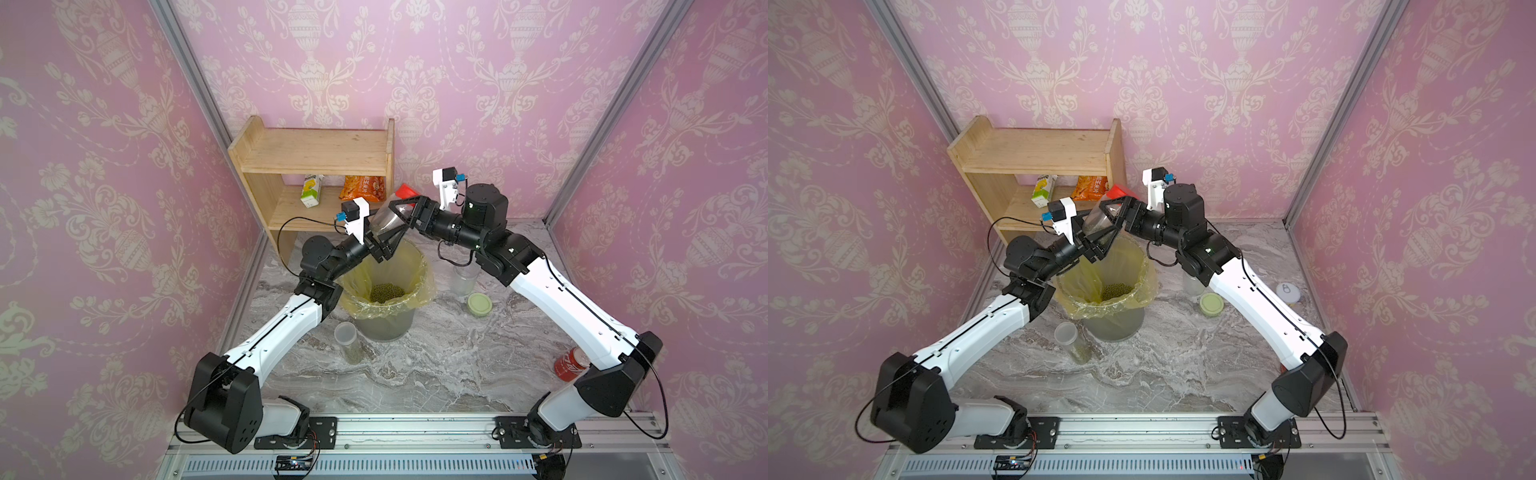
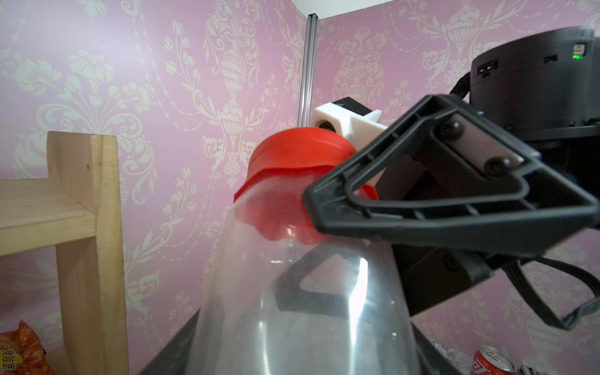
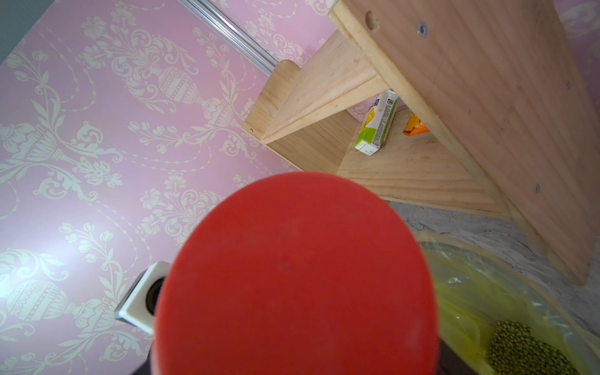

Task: Empty moldy mung beans from jars
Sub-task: Pick up the jar from the center of the board.

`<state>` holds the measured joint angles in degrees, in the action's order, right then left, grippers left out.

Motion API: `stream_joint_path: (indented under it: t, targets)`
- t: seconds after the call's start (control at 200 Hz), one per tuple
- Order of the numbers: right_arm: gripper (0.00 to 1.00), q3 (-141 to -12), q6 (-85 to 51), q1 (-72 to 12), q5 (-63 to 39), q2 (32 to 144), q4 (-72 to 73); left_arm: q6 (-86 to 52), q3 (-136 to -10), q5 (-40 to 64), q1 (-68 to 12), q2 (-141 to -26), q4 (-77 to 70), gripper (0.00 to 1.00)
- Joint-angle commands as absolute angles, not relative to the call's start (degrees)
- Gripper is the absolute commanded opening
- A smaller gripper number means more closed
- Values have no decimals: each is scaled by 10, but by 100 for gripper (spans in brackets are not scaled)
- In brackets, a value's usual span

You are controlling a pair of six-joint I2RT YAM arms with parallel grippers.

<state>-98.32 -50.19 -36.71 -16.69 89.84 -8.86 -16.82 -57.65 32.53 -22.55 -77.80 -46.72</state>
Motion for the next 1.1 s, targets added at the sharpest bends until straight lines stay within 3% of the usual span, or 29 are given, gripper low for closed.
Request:
stream_joint_path:
  t: [0.0,0.145,0.265,0.64,1.096]
  targets:
    - [56,-969,-530,-372,-205,899,-81,-217,-576,283,-204,-780,-529,65]
    - [59,-963,-532,-372,-206,895,-82,-244,-572,300,-187,-780,-546,57]
    - [70,-954,-528,-371,-200,888,-82,-287,-555,316,-168,-777,-590,51]
    - [91,-944,-512,-370,-186,875,-78,-269,-548,366,-154,-743,-501,50]
    - [93,-908,-489,-363,-130,817,-108,-101,-547,375,-155,-668,-261,49]
